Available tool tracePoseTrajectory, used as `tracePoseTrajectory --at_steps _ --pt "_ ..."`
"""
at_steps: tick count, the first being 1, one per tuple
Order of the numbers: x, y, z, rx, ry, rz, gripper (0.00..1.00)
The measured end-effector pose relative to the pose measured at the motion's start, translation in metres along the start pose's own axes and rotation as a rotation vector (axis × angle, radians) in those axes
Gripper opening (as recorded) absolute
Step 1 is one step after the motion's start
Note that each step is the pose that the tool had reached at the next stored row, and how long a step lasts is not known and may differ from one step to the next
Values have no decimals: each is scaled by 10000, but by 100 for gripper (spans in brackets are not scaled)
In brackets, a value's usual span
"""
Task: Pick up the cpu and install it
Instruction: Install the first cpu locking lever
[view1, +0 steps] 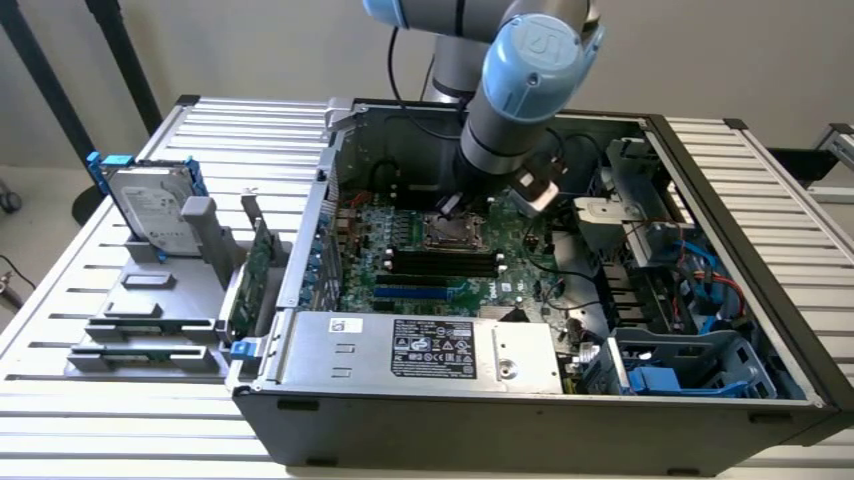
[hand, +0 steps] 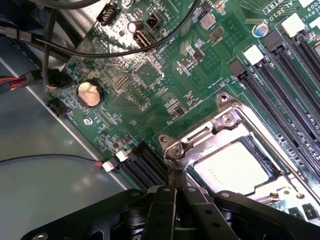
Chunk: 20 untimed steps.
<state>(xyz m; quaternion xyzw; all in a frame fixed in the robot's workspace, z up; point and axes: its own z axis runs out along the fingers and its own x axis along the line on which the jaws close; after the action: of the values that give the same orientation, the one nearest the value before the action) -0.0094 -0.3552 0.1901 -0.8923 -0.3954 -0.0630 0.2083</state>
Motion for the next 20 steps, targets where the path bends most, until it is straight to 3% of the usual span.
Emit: tracePoseTrajectory --at_steps 13,20 --pt "-126 -98 -135 26 28 -1 11" --pt "-192 -189 -132 38 19 -29 11"
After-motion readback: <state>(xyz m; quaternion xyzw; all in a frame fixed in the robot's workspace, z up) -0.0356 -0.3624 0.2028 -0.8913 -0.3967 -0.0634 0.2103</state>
